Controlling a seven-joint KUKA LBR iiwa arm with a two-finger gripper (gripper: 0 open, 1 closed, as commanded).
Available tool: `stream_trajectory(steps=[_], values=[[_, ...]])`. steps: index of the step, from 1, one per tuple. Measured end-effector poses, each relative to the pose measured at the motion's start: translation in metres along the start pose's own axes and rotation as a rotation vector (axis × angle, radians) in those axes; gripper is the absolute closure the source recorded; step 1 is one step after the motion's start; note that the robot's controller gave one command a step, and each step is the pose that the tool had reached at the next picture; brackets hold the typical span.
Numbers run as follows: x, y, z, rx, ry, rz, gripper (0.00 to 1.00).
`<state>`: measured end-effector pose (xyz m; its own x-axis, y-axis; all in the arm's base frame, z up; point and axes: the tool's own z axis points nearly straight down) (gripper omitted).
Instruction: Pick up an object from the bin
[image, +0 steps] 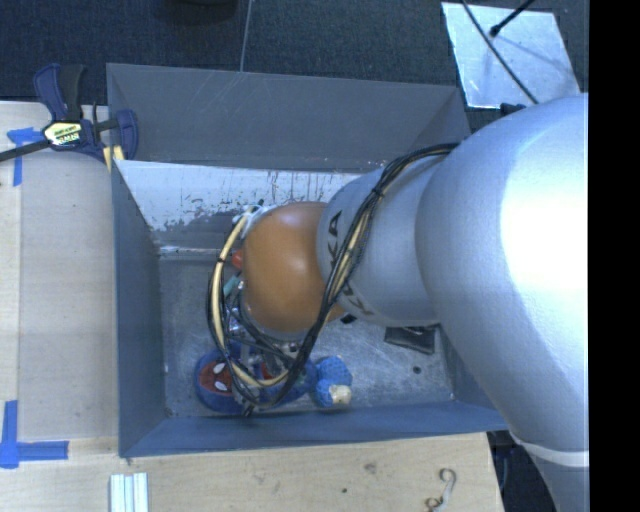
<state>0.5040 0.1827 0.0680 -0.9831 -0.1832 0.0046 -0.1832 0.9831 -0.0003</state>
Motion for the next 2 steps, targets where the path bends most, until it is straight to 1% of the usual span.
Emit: stream_trajectory(steps=[1,2], values=[[-0.005,0.0,-0.005,-0.002,-0.017,0.004,1.0],[0.011,0.009,-0.138,-0.002,-0.015,-0.046,1.0]])
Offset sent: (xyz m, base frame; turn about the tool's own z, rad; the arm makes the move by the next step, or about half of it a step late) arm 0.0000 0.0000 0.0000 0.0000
